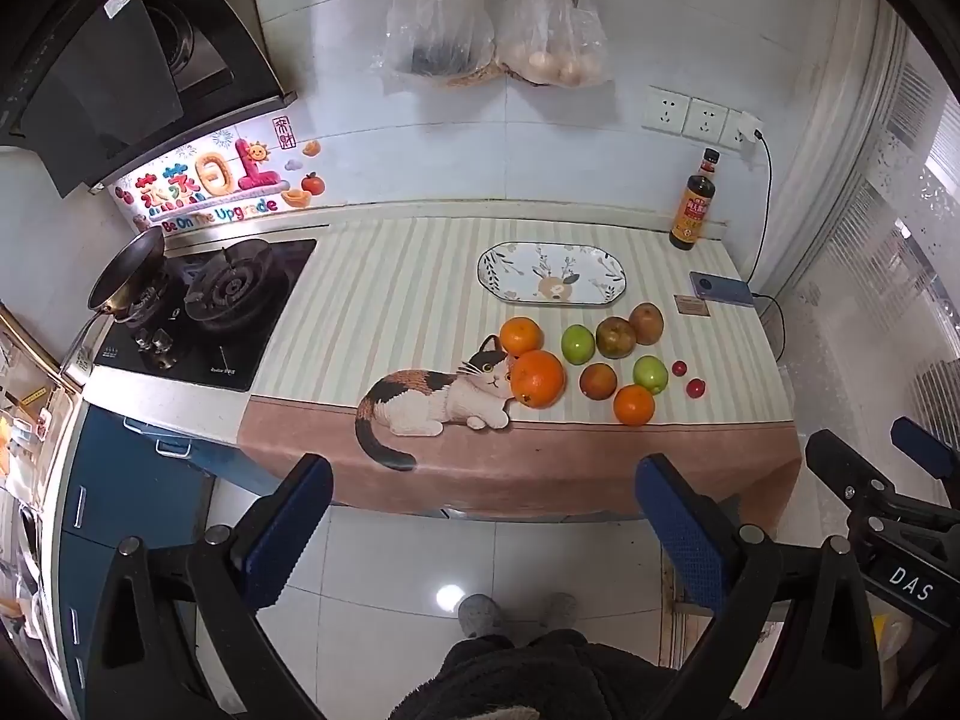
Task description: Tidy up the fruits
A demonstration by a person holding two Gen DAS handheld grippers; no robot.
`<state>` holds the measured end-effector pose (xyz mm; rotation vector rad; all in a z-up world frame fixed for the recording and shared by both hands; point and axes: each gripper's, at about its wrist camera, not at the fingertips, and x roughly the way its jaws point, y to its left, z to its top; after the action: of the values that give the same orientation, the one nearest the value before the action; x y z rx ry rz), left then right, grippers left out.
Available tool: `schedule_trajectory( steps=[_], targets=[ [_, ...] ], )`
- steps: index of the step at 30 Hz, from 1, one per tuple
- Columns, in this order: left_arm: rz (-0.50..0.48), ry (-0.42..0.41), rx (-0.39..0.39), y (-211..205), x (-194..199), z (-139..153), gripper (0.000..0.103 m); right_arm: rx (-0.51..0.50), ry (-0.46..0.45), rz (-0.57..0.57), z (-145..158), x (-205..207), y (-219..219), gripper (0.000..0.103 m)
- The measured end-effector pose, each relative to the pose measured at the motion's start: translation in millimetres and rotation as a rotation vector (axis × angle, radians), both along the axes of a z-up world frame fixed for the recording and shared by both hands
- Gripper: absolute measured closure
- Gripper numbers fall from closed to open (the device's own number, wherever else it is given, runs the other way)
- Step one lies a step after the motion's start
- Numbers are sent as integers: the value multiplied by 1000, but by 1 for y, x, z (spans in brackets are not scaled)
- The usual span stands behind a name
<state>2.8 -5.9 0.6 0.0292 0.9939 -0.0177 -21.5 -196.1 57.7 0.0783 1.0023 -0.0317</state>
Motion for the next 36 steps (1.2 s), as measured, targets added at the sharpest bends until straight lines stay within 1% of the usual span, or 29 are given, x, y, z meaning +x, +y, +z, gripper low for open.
schedule_trajectory(
  steps=[8,23,36],
  targets=[
    [4,-5,-13,7,-1,3,0,-3,-7,8,3,0,2,0],
    [6,-10,-9,10,1,10,0,-2,-18,10,7,2,4,0],
    [9,-11,-7,8,0,8,0,-1,-26,7,9,2,3,0]
  ],
)
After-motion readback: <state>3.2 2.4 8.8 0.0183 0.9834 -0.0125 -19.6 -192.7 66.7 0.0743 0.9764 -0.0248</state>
